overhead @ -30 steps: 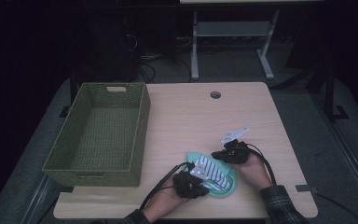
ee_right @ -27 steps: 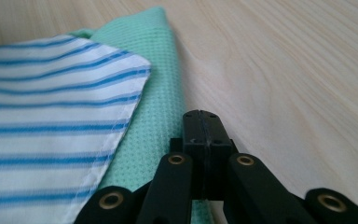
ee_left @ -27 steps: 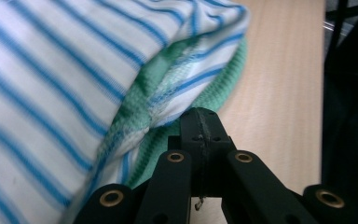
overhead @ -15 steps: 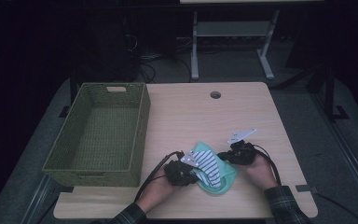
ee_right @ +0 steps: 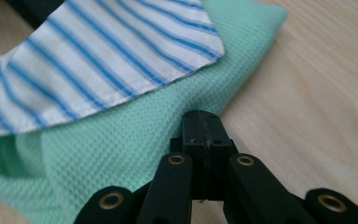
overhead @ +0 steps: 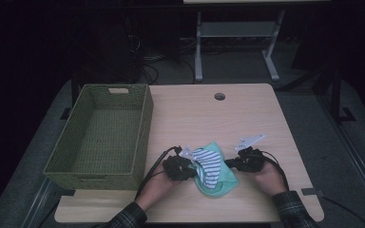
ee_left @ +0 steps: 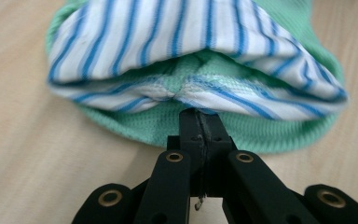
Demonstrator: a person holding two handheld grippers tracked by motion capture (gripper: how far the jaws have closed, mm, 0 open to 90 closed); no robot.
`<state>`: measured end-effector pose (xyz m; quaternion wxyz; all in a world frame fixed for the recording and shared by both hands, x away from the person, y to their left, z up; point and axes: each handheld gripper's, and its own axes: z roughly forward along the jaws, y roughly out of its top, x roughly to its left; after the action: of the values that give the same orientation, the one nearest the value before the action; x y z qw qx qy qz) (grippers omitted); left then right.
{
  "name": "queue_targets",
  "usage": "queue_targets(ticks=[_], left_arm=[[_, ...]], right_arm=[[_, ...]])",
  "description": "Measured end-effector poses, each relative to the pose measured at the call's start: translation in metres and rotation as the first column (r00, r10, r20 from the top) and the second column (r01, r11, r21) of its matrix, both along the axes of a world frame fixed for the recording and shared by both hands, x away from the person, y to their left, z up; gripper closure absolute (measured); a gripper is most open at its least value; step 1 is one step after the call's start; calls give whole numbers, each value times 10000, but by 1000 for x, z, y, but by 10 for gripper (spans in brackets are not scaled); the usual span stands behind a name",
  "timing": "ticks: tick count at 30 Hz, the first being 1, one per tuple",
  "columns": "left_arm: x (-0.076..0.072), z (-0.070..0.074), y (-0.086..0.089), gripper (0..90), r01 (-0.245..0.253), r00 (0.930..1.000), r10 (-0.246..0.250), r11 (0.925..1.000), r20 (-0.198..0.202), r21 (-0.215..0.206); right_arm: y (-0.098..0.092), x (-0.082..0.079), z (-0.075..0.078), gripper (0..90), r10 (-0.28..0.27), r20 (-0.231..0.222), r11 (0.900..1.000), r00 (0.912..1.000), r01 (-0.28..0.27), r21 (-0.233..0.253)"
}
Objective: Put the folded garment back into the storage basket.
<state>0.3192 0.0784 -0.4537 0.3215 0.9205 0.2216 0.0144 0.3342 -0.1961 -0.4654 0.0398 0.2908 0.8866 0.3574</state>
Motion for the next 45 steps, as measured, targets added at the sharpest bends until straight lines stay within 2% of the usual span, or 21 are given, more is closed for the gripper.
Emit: queue_targets(ticks=[3, 9, 16, 19, 21, 23, 27, 31, 33, 37, 39, 42, 45], left_arm=[[5, 0, 1, 890, -234, 9997, 232, 9995, -80, -233], [17, 1, 2, 891, -396, 9992, 397, 9987, 34, -312], [31, -2, 2, 891, -551, 9985, 550, 9969, -41, -556], [32, -2, 1, 892, -594, 9982, 588, 9959, -108, -679], [31, -1, 1, 891, -452, 9990, 450, 9974, -41, -555], [30, 0, 1, 887, -475, 9989, 475, 9970, -12, -611], [28, 5, 6, 857, -447, 9990, 451, 9973, 55, -588], [26, 9, 10, 798, -483, 9988, 485, 9964, 19, -696], [25, 11, 12, 754, -341, 9993, 348, 9981, 131, -523], [22, 16, 13, 664, -268, 9989, 288, 9980, 360, -570], [21, 17, 12, 617, -267, 9986, 294, 9977, 441, -618], [22, 18, 12, 560, -62, 9980, 90, 9989, 626, -454], [24, 20, 9, 515, 58, 9973, -32, 9994, 736, -339]], right_arm=[[-2, -3, 1, 899, -1, 31, 10000, 10000, 1, 6], [-4, -11, 3, 899, 10, -22, 10000, 10000, -9, 93], [-4, -20, 2, 899, 114, -128, 9998, 9999, -112, 138], [-3, -23, 2, 899, 134, -93, 9998, 9999, -132, 116], [-4, -24, 2, 899, 177, -9, 9998, 9998, -176, 107], [-6, -24, 3, 897, 129, -10, 9998, 9999, -128, 152], [-12, -26, 7, 844, -161, 148, 9995, 9998, 157, 280], [-25, -31, 7, 735, -608, 424, 9973, 9972, 589, 449], [-33, -33, 5, 640, -973, 466, 9943, 9942, 950, 492], [-47, -37, 0, 478, -1367, 653, 9898, 9885, 1336, 497], [-53, -39, -2, 430, -1510, 637, 9880, 9865, 1484, 439], [-62, -43, -6, 312, -1835, 772, 9826, 9800, 1806, 423], [-69, -45, -8, 169, -2244, 838, 9745, 9709, 2239, 155]])
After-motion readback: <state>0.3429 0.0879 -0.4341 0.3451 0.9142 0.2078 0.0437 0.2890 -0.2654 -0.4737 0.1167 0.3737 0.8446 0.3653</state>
